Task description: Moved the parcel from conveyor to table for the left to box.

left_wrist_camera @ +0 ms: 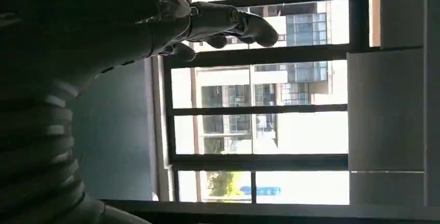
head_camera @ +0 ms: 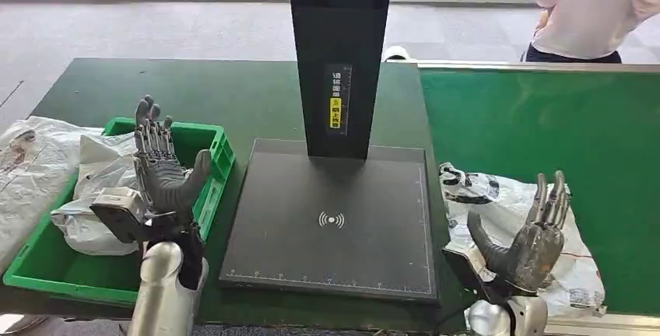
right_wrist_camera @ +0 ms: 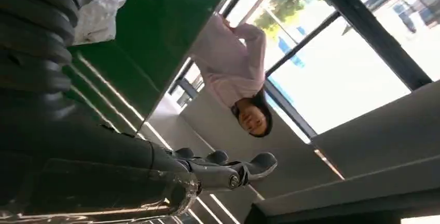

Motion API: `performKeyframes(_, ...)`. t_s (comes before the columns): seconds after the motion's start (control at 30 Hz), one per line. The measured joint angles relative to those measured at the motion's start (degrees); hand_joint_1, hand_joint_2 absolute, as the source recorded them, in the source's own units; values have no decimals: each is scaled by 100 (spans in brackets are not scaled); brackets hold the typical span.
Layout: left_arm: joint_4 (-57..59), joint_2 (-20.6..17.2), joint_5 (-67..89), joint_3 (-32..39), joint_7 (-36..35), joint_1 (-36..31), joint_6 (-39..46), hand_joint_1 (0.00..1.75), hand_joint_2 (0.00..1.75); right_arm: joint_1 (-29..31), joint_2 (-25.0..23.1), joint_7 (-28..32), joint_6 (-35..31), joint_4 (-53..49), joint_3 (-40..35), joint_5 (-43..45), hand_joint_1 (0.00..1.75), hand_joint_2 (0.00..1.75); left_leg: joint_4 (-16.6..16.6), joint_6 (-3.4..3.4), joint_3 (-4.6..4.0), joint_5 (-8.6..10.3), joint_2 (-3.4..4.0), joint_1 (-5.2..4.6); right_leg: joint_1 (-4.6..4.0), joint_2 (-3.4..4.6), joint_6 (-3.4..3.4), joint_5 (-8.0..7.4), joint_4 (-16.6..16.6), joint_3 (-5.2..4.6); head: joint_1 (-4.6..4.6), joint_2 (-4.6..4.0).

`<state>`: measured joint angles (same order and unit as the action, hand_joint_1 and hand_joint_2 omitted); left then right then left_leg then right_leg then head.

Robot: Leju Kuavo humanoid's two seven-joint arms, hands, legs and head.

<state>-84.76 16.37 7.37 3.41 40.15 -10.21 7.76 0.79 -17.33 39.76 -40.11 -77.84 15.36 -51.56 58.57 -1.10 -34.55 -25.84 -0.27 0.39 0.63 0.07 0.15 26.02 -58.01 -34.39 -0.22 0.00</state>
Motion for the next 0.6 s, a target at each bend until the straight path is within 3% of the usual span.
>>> performKeyframes(0.2, -48, -22, -13, -195, 0, 94, -9, 0, 175, 112, -7, -11, 0, 186, 322, -99, 0, 175, -1, -2, 1, 1, 0, 0, -5, 1, -1, 1, 0, -1, 0, 0)
performKeyframes(0.43, -202, -44, -158, -212, 0, 337, -468, 0, 175, 552, -53, -768, 0, 589, 1350, -2189, 0, 175, -2, -1, 2, 2, 1, 1, 0, 2, -1, 1, 0, 0, 0, 0)
performKeyframes(0.6, -440, -57, -171, -204, 0, 572, -544, 0, 175, 858, -37, -1297, 0, 1192, 2007, -2584, 0, 175, -1, -1, 2, 1, 1, 1, 1, 3, -1, 1, 0, -1, 2, 0)
